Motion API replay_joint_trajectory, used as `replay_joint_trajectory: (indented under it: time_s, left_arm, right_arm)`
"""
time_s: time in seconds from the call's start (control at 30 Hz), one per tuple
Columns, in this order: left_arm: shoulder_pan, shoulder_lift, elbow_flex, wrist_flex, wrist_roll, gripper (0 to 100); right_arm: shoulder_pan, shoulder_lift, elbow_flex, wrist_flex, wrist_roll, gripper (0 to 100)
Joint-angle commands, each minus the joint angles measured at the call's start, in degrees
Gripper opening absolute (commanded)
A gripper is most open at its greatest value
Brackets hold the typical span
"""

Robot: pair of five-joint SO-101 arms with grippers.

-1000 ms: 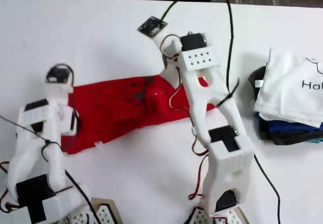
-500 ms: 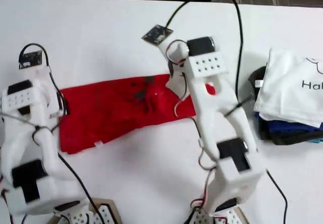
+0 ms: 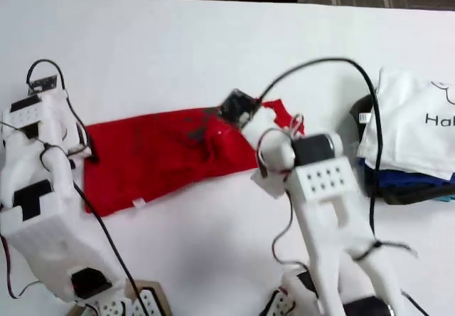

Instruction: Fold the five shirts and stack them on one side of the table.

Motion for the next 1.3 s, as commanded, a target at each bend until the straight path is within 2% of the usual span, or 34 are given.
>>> replay_joint_trajectory:
  time_s: [0.0,0.27,0.47,0.63,0.7,0.77,0.93,1.07,1.17,1.27]
  left_arm:
    - [0.7,2.29,-1.19,1.32,-0.09,19]
    - [11.87,2.73,-1.01,9.41,0.09,19]
    - [10.2,2.99,-1.1,8.79,0.18,19]
    - [9.58,2.99,-0.66,8.79,-0.09,18]
    - [9.32,2.99,-0.66,8.97,-0.09,13]
    - [8.26,2.99,-0.75,8.79,-0.09,2]
    - [1.23,2.99,-2.59,8.7,-0.35,3]
    - [-7.47,2.99,-8.84,9.58,-4.75,3]
    - [-12.84,2.99,-16.4,13.45,-7.21,3]
    - [-14.77,2.99,-23.69,18.9,-9.49,3]
  right_arm:
    - [0.48,-6.29,1.05,-1.1,0.18,10.5]
    - [0.57,-7.25,1.05,-1.19,0.09,10.5]
    - [0.57,-7.25,1.41,-1.98,0.09,10.5]
    - [4.7,-7.78,4.4,-4.79,0.26,10.5]
    - [6.64,-7.78,4.92,-4.79,0.26,10.5]
    - [8.13,-7.78,5.01,-4.62,0.18,10.5]
    - [11.38,-7.87,5.1,-4.53,0.09,10.5]
    - [11.3,-7.87,5.1,-4.53,0.0,10.5]
    - [11.3,-7.87,5.1,-4.7,0.0,10.5]
    - [11.65,-7.87,6.33,-5.67,0.0,10.5]
